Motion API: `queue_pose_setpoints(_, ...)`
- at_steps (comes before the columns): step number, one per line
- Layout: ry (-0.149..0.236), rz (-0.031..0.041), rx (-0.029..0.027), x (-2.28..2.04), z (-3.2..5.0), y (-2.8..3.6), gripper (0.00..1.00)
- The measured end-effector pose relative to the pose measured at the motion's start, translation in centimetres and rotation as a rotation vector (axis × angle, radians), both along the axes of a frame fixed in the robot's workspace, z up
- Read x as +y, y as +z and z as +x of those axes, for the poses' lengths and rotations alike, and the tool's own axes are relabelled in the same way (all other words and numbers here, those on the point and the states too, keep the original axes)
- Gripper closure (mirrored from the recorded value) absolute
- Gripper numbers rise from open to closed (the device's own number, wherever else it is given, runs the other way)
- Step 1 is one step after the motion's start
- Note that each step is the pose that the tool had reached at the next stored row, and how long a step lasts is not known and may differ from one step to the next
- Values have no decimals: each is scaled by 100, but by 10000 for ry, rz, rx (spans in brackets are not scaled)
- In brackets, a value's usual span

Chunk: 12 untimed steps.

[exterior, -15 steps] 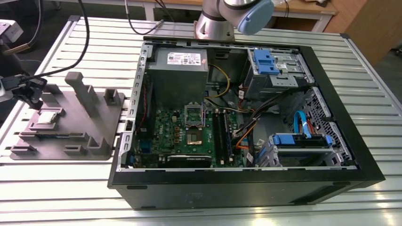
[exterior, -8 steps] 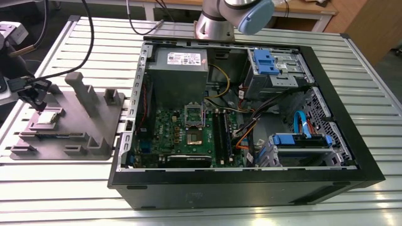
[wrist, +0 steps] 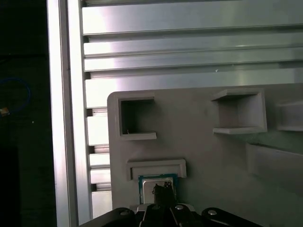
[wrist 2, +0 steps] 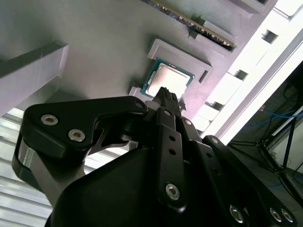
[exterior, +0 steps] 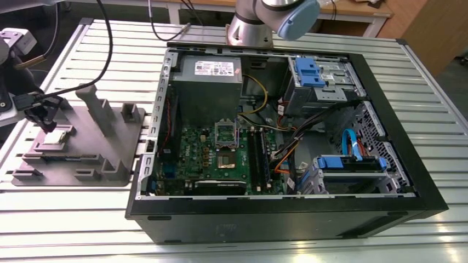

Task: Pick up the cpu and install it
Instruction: 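Reach for the cpu, then pick up the cpu and move it towards the insertion slot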

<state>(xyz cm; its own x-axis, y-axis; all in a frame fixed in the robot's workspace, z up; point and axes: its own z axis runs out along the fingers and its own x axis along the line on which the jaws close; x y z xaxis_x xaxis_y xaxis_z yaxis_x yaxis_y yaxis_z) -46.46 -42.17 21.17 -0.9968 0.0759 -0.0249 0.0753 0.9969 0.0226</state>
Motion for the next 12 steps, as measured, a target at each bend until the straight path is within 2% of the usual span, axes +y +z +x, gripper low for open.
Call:
queue_pose_setpoints(6,0,-5,1,-33,2,-12,89)
queue_pose_setpoints(12,0,-4,0,-35,2,-19,89)
